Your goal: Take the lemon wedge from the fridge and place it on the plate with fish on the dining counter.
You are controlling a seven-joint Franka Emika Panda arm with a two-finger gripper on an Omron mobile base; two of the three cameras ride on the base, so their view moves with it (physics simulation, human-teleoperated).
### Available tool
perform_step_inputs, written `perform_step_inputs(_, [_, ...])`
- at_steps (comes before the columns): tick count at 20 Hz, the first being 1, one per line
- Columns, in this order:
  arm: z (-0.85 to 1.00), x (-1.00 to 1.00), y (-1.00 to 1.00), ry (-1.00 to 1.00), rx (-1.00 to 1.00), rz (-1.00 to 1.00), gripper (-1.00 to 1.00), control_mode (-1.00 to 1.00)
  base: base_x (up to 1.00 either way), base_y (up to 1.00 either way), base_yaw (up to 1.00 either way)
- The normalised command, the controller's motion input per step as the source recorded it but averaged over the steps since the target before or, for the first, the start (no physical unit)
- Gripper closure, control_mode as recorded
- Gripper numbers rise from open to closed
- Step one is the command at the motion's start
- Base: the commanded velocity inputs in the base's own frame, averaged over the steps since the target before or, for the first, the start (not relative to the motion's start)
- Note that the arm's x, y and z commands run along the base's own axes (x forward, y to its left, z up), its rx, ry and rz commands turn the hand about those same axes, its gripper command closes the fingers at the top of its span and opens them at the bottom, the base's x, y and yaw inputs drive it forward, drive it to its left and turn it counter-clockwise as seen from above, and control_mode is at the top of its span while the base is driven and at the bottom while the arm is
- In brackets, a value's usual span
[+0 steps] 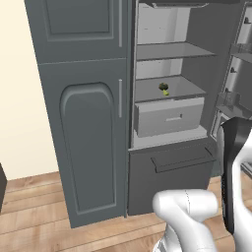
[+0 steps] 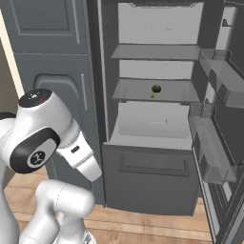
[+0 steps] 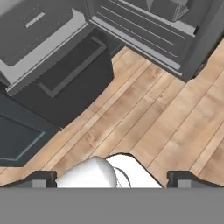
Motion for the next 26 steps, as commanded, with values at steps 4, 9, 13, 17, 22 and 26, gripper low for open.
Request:
perform_step_inputs(4, [-0.81, 0.05, 0.11, -0.29, -0.22, 0.14, -1.00, -1.00, 0.00, 0.00, 0.00])
perform_step_inputs(9, [-0.06, 0.02, 0.00, 0.01, -0.02, 0.01, -1.00, -1.00, 0.00, 0.00, 0.00])
perform_step_inputs(13, [0.36, -0.04, -0.20, -0.35, 0.00, 0.35, -1.00, -1.00, 0.00, 0.00, 0.00])
perform_step_inputs(17, [0.83, 0.15, 0.00, -0.12, 0.00, 0.31, -1.00, -1.00, 0.00, 0.00, 0.00])
perform_step_inputs(22, [-0.01, 0.39, 0.00, 0.02, 0.00, -0.04, -1.00, -1.00, 0.00, 0.00, 0.00])
perform_step_inputs(26, [0.00, 0.17, 0.00, 0.00, 0.00, 0.00, -1.00, -1.00, 0.00, 0.00, 0.00])
